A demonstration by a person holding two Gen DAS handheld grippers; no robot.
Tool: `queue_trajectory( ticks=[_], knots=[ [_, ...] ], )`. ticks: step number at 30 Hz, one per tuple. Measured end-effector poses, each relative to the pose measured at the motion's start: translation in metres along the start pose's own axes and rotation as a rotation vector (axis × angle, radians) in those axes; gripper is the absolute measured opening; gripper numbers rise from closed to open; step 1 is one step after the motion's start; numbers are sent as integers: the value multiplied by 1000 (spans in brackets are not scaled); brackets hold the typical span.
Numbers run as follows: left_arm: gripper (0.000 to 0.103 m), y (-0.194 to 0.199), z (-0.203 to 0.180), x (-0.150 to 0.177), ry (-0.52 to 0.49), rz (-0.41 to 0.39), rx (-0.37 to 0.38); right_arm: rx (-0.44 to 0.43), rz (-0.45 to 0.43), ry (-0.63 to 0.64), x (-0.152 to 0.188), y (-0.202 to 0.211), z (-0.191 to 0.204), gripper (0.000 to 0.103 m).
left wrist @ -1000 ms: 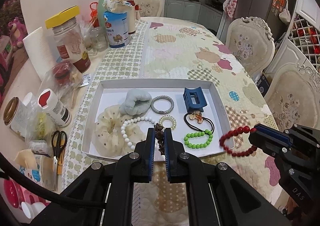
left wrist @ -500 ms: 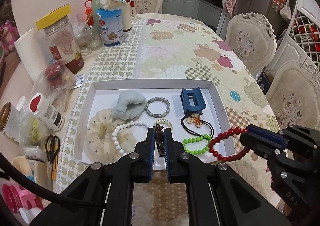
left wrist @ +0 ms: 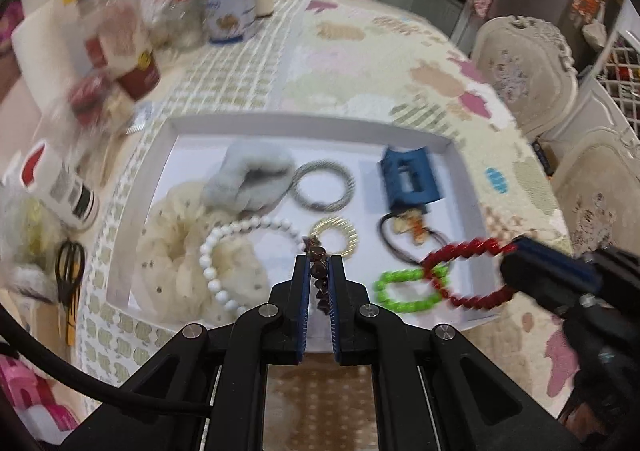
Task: Organize jewelry
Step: 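Carry brown bracelet into tray with left tool while right tool carries red bracelet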
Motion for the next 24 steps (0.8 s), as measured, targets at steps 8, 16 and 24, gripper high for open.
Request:
queue_trajectory(
  ticks=[8,16,24],
  knots=[
    [0,-11,27,18,66,35,-25,-76,38,-3,-19,-38,16,9],
    [0,-17,36,26,95,54,-39,-86,113,-103,-21,-91,-3,9],
    [0,-21,39,25,91,56,-70,23,152,-107,0,-108,-32,10]
  ],
)
Point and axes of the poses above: each gripper's, at about its wrist camera, not at the fingertips, and y roughly against the way its jaws point, z to its left, x to its underside, the point moved 7 cm from there along -y, roughly the way its jaws point, and after that the axes turned 10 degrees about -y, right-handed, at the moved point
